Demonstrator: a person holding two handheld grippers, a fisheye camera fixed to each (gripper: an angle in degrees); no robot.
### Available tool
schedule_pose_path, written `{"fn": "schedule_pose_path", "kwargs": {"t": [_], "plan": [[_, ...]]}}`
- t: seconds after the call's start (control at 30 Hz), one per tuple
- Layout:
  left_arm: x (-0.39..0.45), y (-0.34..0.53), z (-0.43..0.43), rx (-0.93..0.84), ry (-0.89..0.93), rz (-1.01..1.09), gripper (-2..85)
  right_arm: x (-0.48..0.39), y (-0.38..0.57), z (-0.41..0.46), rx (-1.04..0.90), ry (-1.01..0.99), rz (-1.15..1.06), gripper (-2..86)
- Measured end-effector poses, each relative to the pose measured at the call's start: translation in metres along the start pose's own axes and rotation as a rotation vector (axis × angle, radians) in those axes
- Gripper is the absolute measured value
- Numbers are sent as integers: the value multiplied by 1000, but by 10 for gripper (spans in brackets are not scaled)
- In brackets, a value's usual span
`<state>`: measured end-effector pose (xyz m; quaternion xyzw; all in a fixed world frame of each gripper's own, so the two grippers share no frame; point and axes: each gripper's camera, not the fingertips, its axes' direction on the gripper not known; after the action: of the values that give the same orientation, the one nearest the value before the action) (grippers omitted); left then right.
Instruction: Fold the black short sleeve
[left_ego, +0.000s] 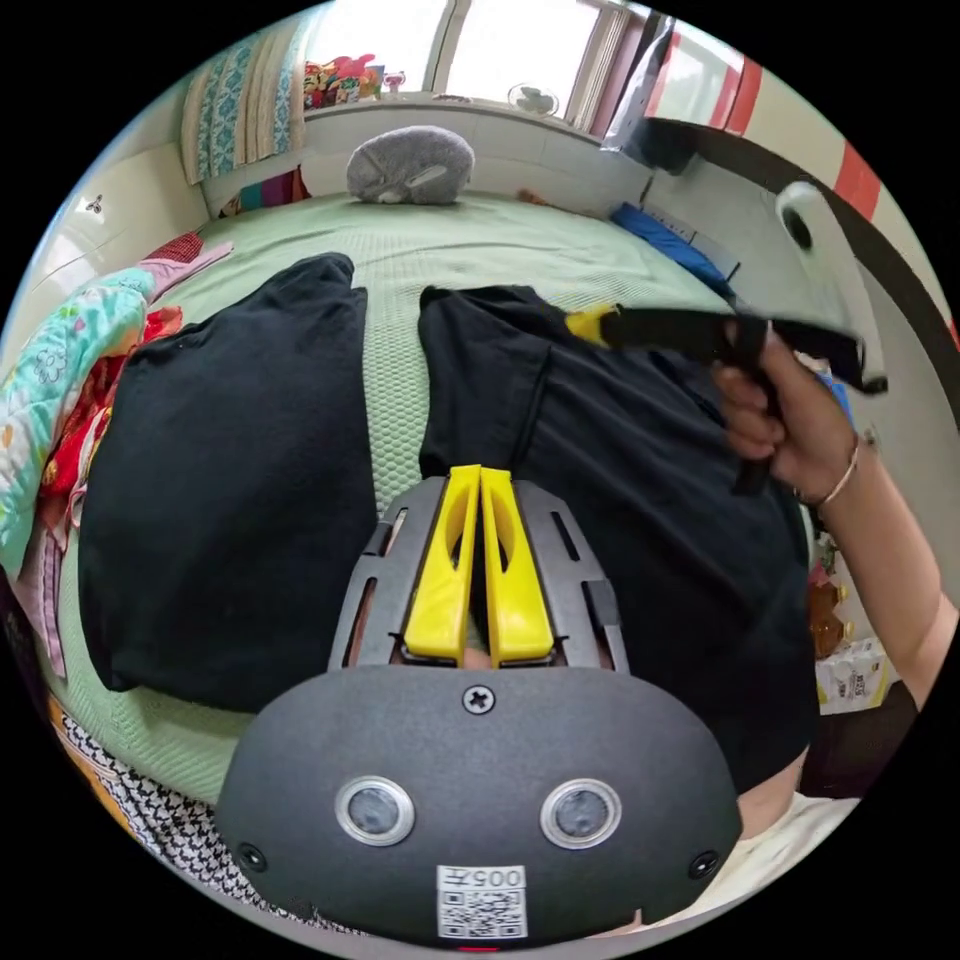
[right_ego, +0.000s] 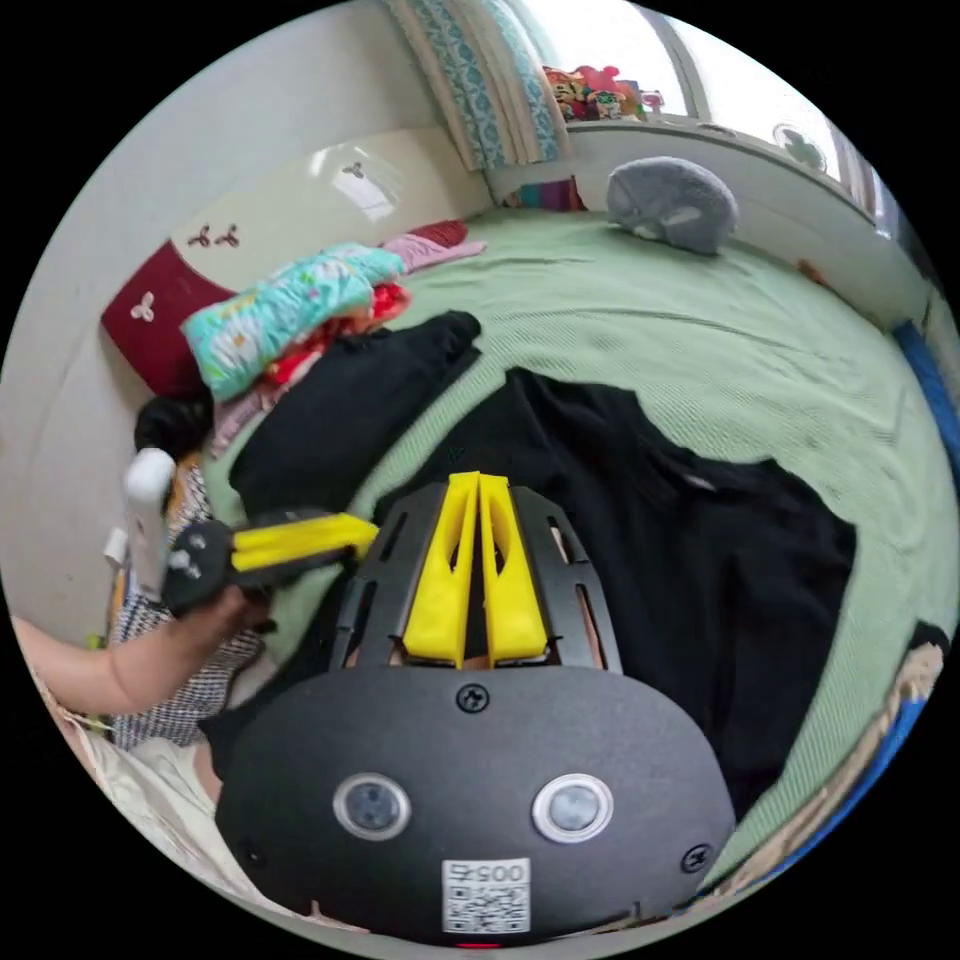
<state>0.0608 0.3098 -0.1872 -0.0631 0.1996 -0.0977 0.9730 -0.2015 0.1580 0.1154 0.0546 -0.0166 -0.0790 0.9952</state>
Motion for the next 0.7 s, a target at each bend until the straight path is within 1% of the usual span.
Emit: {"fn": "schedule_pose_path", "kwargs": {"t": [0.03,0.13,0.27,0.33,0.4,0.47,0.5,0.53,0.57,0.63,0.7], "plan": [[5,7,-10,-7,-9,2,-5,8,22,-10,-18,126,19,-10],[16,21,-24,-29,-48,-2,-5,34,59,-30,-63,298,107,-10],[30,37,-31,-103,-40,-23,-5,53,75,-24,-139,388,164,-10],[42,50,-41,-127,-39,-17,-5,65,82,4,-295,384,211,-10],[48,61,-52,-148,-49,-8,-5,66,87,-1,-267,365,210,-10],[49,73,-67,-163,-76,-12,-4,69,92,-13,-301,335,273,-10],[48,82,-78,-171,-88,-10,-4,66,100,-27,-288,295,285,-11],[46,91,-89,-176,-98,-12,-3,55,113,-46,-221,266,234,-11],[45,96,-95,-178,-102,-15,-2,49,122,-57,-184,270,206,-11],[37,115,-116,-184,-92,-37,3,28,165,-92,-103,352,161,-11],[33,131,-131,-182,-51,-64,11,17,203,-111,-75,382,179,-10]]}}
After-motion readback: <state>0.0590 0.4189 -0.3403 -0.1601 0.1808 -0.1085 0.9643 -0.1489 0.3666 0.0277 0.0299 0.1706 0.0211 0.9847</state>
